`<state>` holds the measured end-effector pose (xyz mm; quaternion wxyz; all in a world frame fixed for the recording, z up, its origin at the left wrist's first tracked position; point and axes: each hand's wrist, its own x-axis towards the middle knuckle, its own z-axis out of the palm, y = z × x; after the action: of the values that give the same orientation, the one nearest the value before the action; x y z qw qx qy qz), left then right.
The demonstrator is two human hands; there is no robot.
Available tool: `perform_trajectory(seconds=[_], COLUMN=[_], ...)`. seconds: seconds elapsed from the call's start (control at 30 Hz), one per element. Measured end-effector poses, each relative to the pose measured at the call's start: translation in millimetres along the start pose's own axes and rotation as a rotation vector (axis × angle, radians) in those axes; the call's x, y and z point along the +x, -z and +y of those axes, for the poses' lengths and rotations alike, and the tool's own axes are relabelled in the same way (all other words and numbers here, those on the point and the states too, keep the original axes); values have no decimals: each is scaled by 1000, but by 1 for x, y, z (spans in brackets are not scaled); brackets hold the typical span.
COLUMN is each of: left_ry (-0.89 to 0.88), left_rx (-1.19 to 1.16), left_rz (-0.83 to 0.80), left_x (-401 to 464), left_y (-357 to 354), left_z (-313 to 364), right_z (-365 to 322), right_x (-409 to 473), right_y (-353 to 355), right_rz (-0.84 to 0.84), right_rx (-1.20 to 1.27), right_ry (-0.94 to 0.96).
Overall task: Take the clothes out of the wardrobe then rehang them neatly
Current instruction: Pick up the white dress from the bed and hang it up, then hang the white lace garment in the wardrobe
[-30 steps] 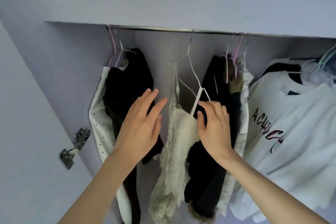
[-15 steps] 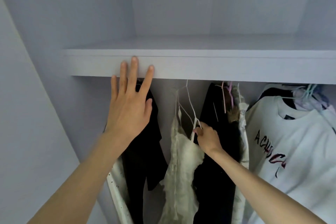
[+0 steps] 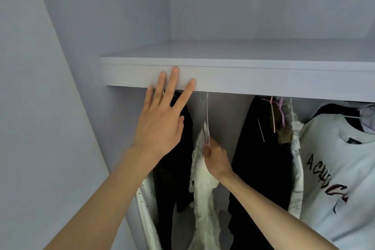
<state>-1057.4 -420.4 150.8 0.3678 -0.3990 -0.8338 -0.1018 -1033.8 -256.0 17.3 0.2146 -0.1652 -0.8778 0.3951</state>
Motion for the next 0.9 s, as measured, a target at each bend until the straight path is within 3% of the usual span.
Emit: perform_trajectory(seconds=[0.17, 0.4, 0.67, 0.9], left_ry=[64, 323, 799, 1213], left_rx=[23, 9, 58, 292], left_rz=[-31, -102, -210, -200], left_x=[-17, -114, -287, -434], left_y=[1, -9, 36, 148], left_z=[5, 43, 107, 165], right_z=[4, 12, -10, -73], right_x=[-22, -75, -169, -301], right_y=[2, 21, -8, -52], right_rz=[3, -49, -402, -718], right_rx=[-17, -238, -328, -209], right_ry=[47, 398, 674, 1009])
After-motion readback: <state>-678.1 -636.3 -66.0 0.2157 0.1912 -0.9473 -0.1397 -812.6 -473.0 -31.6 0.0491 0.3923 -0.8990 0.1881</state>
